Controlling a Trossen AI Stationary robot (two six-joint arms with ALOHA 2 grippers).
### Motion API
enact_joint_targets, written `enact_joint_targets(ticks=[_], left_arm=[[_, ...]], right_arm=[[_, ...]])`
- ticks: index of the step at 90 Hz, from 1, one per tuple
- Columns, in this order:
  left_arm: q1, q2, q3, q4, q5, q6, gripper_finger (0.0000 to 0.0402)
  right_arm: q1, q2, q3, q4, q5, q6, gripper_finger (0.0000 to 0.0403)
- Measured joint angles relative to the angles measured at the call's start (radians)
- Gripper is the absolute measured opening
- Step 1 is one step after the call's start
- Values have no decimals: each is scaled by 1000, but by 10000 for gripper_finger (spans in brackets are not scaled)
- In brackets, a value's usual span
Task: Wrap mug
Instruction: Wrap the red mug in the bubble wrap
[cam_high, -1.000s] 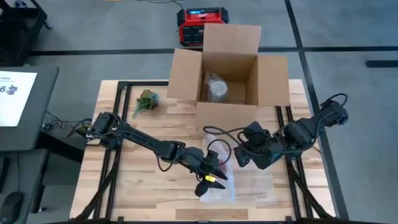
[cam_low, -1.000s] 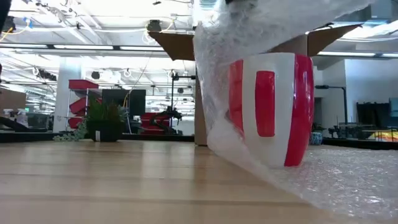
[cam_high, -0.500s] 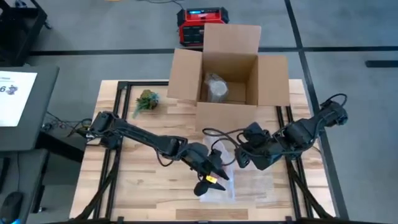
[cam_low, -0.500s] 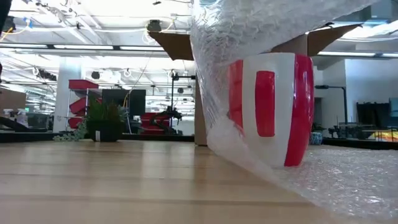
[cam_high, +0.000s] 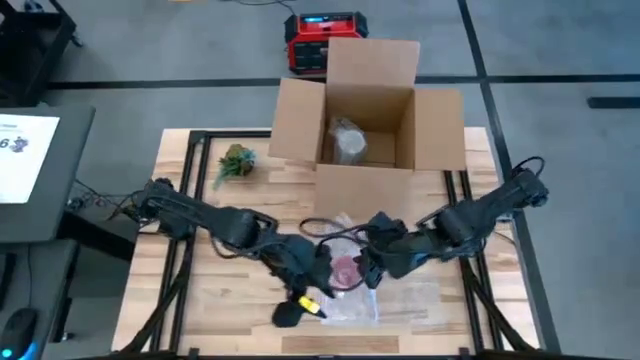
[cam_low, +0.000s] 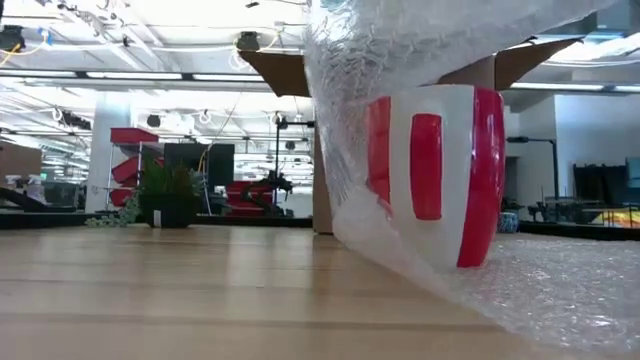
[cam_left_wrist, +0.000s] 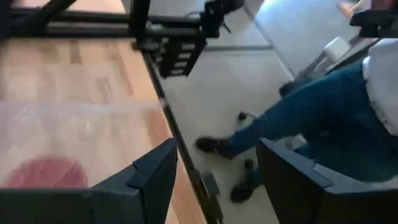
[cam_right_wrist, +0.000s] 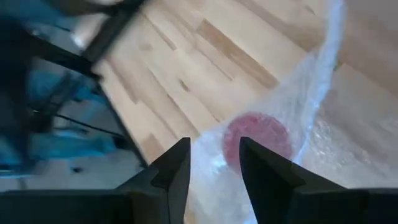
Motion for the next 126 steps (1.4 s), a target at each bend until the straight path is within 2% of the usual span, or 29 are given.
enact_joint_targets(ticks=[17,32,46,57,71,84,93,108,126], left_arm=[[-53,-74,20,-139,-194,-54,201],[-87,-125,20,-249,-360,-127,201],[-111,-155,20,-356,-476,-194,201],[-125,-171,20,-427,-519,-255,201],[-147,-175,20,-500,-523,-327,201],[-170,-175,8,-523,-527,-361,201],[-185,-173,-8,-527,-529,-379,201],[-200,-173,-26,-523,-533,-382,201],[-202,-174,-26,-517,-534,-366,201]], right_arm=[[-23,108,-1,-191,-70,70,118],[8,214,-8,-446,-142,77,116],[28,261,-79,-469,-185,66,113],[38,243,-89,-533,-189,112,112],[65,102,-77,-505,-181,204,112],[114,2,-99,-383,-147,344,112],[163,-63,-196,-262,-122,438,121],[218,-180,-510,4,-101,617,170],[228,-289,-865,521,59,651,243]])
